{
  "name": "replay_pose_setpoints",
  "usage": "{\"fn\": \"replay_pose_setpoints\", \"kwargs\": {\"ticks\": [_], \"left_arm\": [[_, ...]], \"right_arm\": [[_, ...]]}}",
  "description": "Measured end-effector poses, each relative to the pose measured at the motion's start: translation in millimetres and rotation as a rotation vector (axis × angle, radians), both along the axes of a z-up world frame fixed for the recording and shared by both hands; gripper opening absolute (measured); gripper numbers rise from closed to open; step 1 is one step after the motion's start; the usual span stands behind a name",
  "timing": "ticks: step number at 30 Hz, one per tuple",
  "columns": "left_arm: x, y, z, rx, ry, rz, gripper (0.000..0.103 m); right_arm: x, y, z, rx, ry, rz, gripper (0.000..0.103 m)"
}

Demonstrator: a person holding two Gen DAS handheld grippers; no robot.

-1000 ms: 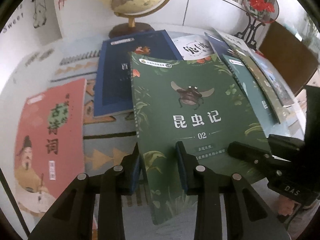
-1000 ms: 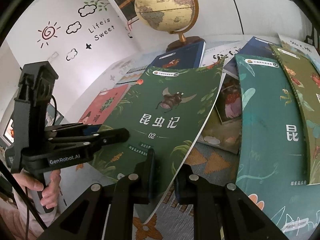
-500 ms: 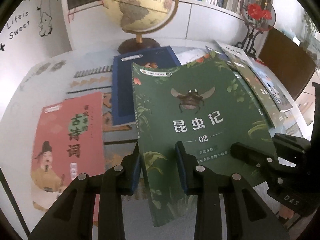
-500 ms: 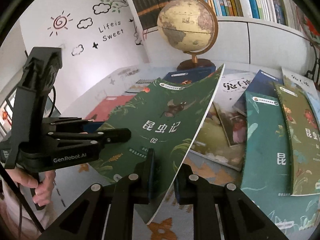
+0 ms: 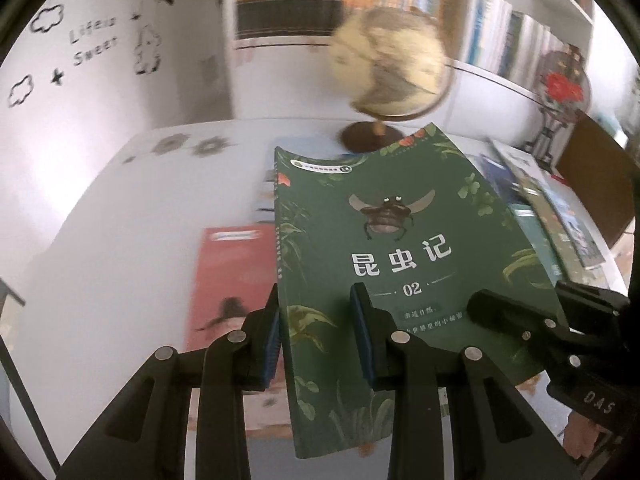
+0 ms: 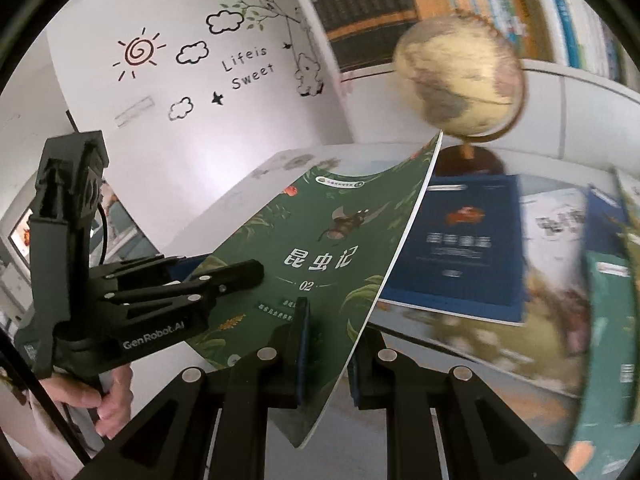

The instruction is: Organize books

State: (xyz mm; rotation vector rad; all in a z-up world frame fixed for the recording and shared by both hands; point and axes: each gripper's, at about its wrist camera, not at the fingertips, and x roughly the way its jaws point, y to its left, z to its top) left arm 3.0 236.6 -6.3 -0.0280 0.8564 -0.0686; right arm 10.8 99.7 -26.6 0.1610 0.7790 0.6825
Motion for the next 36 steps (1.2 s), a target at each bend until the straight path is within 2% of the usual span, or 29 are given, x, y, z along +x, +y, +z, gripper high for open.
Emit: {"fn": "replay_pose_setpoints", "kwargs": {"ticks": [9,21,25,31,36], "left_arm": [[2.2,60.3,-33.6,-0.045,0.053,0.085,0.029],[7.3,79.5,-73.8,-0.124,0.126,0.114,0.029],[9.2,81.1,-78.7,-0.077,0.138,0.141,0.029],[11.1,83.6,-83.0,-0.077,0.147,0.158,0.029],[11.1,83.5,-82.5,-0.070,0.145,0.176,0.030]], "right_arm": [[5.5,59.9,-35.3,0.037,0.069,0.017,0.015],[14.6,73.8,-71.4,0.015,0.126,-0.005,0.015],[15.0,74.2,-73.9,0.008,0.146,-0.011,0.015],[15.4,69.5,-81.7,0.060,0.200,-0.046,0.015],[12.1,71.6,-85.7,0.065,0.201,-0.053,0.017]]}}
